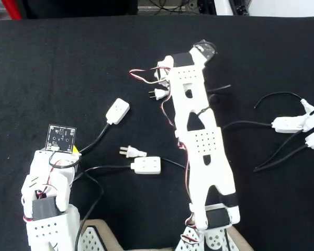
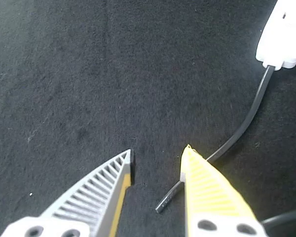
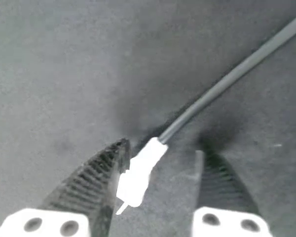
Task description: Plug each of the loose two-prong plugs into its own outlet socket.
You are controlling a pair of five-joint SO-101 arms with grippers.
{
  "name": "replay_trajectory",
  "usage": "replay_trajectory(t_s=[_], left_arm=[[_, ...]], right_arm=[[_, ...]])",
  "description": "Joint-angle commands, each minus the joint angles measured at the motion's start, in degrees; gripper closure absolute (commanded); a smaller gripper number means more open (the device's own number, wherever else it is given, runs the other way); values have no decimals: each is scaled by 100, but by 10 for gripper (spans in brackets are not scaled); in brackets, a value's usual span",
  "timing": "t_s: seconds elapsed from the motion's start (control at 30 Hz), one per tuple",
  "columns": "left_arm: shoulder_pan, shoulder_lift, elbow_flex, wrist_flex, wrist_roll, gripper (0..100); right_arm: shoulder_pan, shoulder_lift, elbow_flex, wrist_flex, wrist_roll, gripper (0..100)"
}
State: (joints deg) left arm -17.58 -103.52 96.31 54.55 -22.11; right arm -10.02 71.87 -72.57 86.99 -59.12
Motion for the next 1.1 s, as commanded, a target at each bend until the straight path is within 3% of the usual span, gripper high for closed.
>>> replay_trajectory(t_s=[0.0,0.17,0.33,0.57,0.7,0.83,1.07], left_arm=[[-40,-35,110,18,-53,830],[-40,-35,110,18,-53,830],[-40,-35,110,18,-53,830],[-40,-35,110,18,-53,830],[-40,-35,110,9,-53,830],[-40,-35,110,9,-53,830],[-40,-35,110,-9,-53,830]], right_arm=[[132,22,-101,-158,149,974],[273,-40,-189,176,211,986],[501,-84,-1042,1125,1547,987],[1029,-84,-2123,1398,5688,987],[1011,-75,-1754,1415,8202,987],[1011,-48,-1420,1415,10075,987],[642,-84,-989,1424,10215,985]])
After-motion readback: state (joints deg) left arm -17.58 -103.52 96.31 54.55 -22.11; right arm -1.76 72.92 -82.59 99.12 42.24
